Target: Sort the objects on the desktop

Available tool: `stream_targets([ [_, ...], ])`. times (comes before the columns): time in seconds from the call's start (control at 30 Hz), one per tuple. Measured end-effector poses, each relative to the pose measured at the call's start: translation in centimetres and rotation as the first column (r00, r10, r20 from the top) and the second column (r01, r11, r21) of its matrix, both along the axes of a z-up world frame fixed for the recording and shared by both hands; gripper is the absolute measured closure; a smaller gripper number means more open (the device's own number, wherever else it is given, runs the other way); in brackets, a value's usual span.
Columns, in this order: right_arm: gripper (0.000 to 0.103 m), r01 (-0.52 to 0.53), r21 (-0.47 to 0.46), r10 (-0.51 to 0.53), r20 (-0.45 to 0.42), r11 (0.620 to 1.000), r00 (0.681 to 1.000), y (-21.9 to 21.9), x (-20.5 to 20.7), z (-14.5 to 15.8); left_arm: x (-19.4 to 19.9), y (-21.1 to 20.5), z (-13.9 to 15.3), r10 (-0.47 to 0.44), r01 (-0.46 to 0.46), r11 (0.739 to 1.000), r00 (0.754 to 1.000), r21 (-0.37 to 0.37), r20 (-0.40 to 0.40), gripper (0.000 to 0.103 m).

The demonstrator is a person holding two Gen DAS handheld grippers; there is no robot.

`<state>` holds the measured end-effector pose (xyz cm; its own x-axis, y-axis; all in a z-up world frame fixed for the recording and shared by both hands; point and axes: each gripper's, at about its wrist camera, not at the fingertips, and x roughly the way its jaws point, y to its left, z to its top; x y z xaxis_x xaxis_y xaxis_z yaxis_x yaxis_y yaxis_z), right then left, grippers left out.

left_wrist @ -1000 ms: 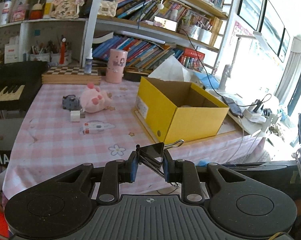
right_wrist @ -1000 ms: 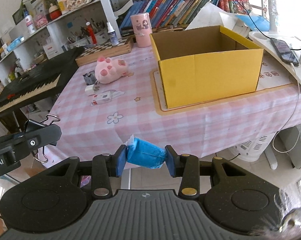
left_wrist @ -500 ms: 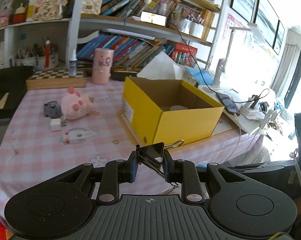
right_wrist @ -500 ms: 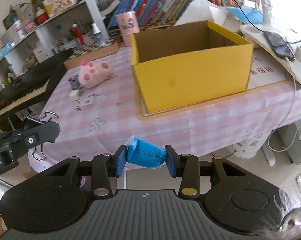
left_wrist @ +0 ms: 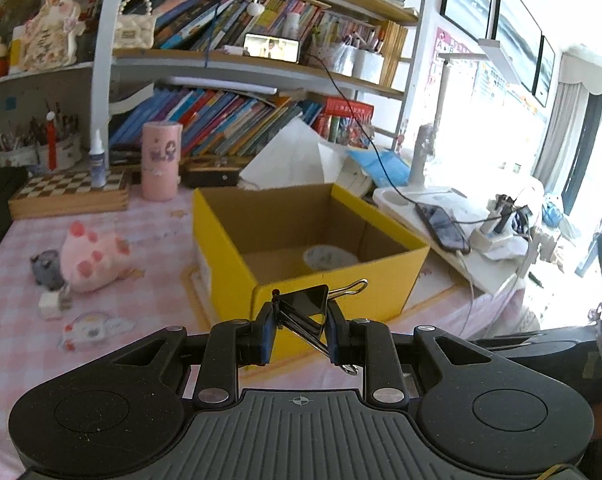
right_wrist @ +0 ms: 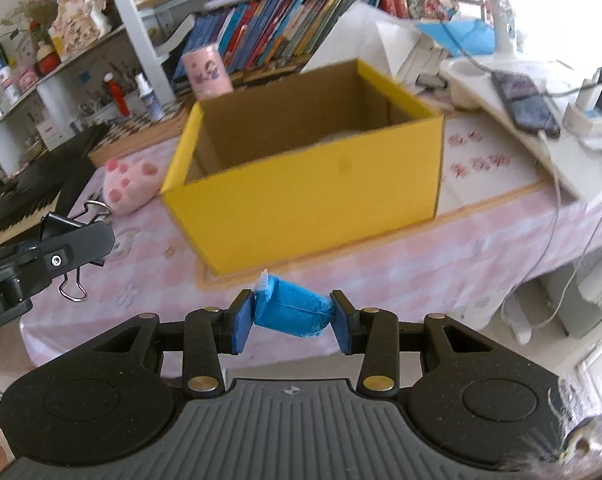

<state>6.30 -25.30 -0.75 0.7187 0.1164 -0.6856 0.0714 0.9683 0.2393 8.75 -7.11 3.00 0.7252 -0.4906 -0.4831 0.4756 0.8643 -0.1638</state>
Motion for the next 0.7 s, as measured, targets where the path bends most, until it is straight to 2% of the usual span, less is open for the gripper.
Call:
stream_targets([
  [0.23, 0.065, -0.025, -0.043, 0.031, 0.150, 0.999, 0.988, -3.5, 3.0, 2.7, 3.3, -3.2, 0.5, 0.028, -0.029, 1.000, 0.999, 0.009, 0.025, 0.079],
  [0.4, 0.065, -0.031, -0.061, 0.043, 0.210, 0.998, 0.977, -5.7, 6.4, 4.5, 5.4, -4.8, 0.9, 0.084, -0.085, 0.996, 0.996, 0.022, 0.044, 0.079],
  [0.53, 0.065, -0.076, -0.091, 0.095, 0.228, 0.993, 0.969, -6.5, 9.0, 5.1, 6.7, -6.3, 0.5, 0.103, -0.105, 0.993, 0.994, 0.055, 0.045, 0.078],
  [0.7, 0.065, -0.149, -0.135, 0.175, 0.205, 0.979, 0.963, -6.5, 12.5, 4.5, 8.7, -8.5, -1.1, 0.120, -0.120, 0.986, 0.993, 0.117, 0.005, 0.078],
])
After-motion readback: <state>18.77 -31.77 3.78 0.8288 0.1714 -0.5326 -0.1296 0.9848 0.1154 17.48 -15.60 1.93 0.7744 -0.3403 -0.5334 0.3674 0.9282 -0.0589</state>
